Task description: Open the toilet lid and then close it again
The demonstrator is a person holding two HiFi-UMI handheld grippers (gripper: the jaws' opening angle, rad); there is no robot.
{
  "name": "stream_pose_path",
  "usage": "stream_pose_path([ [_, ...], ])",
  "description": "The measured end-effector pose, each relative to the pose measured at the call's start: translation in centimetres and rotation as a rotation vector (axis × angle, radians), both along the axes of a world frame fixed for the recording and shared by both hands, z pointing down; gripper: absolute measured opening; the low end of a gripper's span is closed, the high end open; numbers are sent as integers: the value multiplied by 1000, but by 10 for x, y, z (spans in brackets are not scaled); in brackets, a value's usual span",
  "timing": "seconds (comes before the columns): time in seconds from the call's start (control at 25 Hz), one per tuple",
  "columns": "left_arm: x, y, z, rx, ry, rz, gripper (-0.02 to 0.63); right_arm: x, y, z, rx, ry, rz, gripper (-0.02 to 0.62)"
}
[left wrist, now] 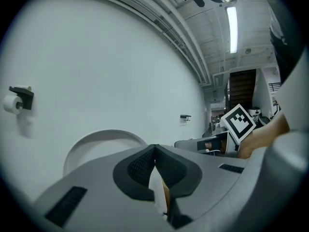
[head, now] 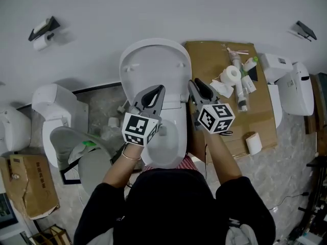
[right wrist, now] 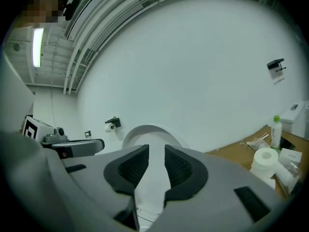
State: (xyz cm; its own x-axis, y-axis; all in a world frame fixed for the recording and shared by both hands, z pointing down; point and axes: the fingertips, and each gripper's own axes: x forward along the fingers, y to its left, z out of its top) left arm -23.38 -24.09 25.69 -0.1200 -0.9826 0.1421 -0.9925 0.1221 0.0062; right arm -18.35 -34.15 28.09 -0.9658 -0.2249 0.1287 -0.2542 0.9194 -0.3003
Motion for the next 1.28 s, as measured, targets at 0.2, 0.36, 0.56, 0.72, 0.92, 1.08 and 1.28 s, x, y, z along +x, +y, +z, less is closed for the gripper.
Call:
stream_pose_path([
  [0.2, -9, -12, 5, 0, -5, -45, 3, -11, -20, 12, 4, 36, -8, 89],
  [0.36, -13, -19, 15, -26, -1, -58, 4, -18, -33, 22, 2, 55, -8, 89],
  [0.56, -18, -28, 25, -47, 7, -69, 5, -28, -49, 34, 17, 83, -12, 91],
  [0.72, -24, -33, 30, -60, 6, -81, 5, -39, -61, 41, 18, 91, -16, 92],
  [0.92, -33, -34, 35, -67, 18, -103, 3, -53, -68, 50, 20, 106, -24, 92],
  [1.08, -39, -37, 35, -68, 23, -117, 4, -64, -73, 54, 44, 118, -31, 92],
  [1.28, -45, -42, 35, -70, 20, -123, 5, -72, -80, 58, 58, 124, -31, 92],
])
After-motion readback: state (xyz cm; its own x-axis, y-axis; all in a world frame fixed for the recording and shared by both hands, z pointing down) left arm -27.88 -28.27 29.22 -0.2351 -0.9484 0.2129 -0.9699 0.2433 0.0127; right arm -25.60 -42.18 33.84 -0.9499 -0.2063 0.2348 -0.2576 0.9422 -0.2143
